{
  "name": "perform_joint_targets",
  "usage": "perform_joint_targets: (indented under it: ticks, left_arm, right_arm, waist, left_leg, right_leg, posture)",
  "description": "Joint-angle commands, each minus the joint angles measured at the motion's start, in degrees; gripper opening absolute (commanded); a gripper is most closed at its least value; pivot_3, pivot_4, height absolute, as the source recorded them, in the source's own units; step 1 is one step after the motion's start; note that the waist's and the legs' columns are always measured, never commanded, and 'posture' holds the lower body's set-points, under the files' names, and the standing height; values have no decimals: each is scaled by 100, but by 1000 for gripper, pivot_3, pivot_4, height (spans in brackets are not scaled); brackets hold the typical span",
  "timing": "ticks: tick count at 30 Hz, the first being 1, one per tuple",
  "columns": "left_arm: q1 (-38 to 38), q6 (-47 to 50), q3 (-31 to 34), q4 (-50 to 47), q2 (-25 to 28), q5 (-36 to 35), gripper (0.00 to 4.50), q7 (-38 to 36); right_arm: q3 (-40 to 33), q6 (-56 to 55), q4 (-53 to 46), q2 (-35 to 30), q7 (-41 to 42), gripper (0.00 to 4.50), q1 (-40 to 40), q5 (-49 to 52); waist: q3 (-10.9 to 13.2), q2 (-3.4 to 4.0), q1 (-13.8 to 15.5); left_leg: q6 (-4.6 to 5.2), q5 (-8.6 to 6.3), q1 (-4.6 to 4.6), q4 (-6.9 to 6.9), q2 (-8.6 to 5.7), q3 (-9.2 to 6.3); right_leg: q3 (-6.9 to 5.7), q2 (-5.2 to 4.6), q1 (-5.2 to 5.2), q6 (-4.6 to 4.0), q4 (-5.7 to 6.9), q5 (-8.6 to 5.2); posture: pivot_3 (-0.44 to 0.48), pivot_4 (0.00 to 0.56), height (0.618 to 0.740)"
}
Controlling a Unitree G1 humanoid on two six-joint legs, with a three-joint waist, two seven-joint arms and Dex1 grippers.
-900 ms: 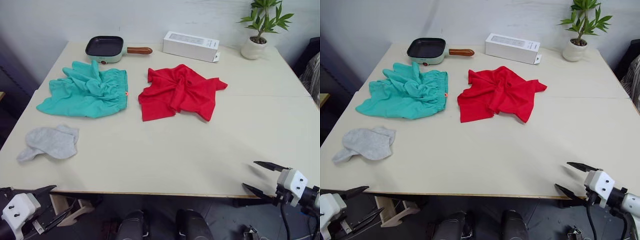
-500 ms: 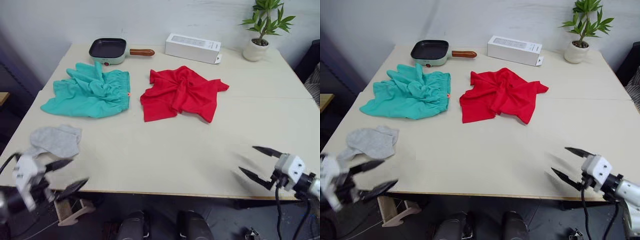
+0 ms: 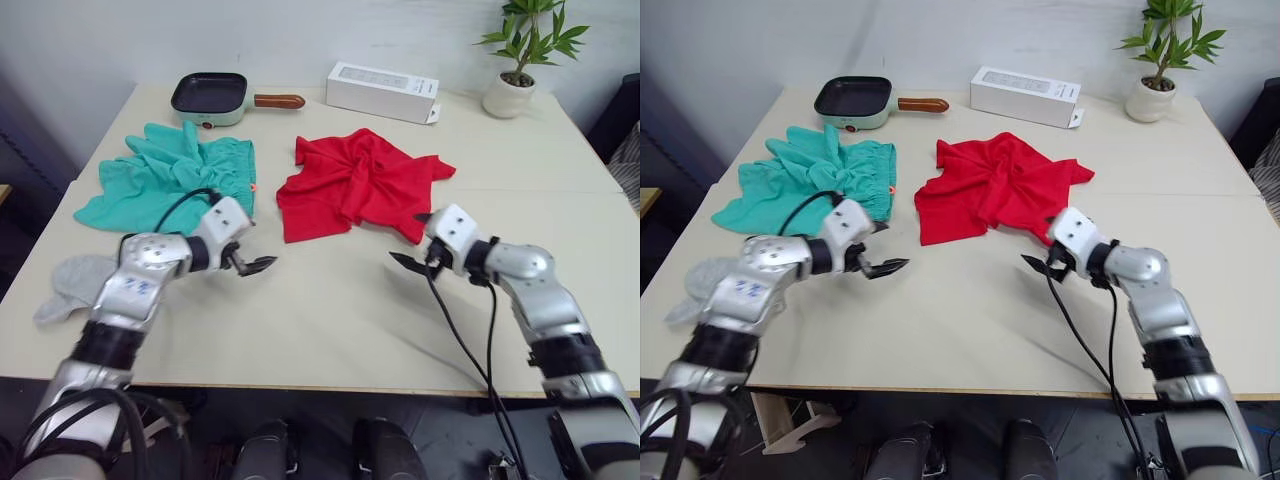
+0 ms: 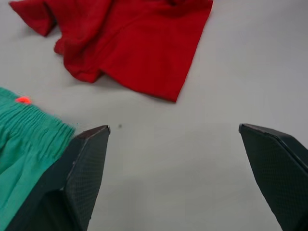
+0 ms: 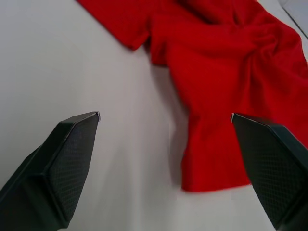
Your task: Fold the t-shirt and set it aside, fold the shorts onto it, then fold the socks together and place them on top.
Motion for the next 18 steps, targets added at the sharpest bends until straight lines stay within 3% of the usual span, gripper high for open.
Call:
perform_joint_targets:
  ticks: [1,7,13,16,18]
  left_arm:
    - [-631,-543,-158,1170,-499,271,4500,-116]
    - [-1676,-1562,-495,3462,-997,1136,4500,138]
    - [-2322,-2182,-503,5014,-1356,1584,4500,595]
    - [-2499,-2347,-565,5439,-1524,1780,3940,733]
    - [-2529,-2399,-586,5634,-1612,1898,3356,808]
  right_arm:
    - [93,-104,935,63,-143,4463,-560,-320]
    - [203,-233,2023,83,-24,4463,-1197,-567]
    - [167,-161,2595,85,-18,4463,-1520,-621]
    - [206,-146,2802,62,6,4500,-1581,-681]
    - [199,-150,2885,60,-20,4079,-1601,-690]
  waist:
    - [2,-3,21]
    - [2,-3,32]
    - [0,-5,23]
    - [-1,-6,31]
    - [-3,-7,34]
  left_leg:
    - [2,0,-7,2,0,4]
    - [12,0,-57,49,9,1]
    - [22,5,-52,65,7,2]
    - [24,4,-50,71,5,1]
    - [26,3,-49,74,3,1]
  right_leg:
    - [4,0,-5,2,-2,1]
    - [3,11,-38,15,7,8]
    - [12,2,-33,29,8,17]
    - [11,-3,-32,29,8,17]
    - [11,-8,-32,29,10,17]
  posture:
    - [0,150,740]
    - [0,150,740]
    - [0,150,740]
    - [0,150,740]
    - [0,150,740]
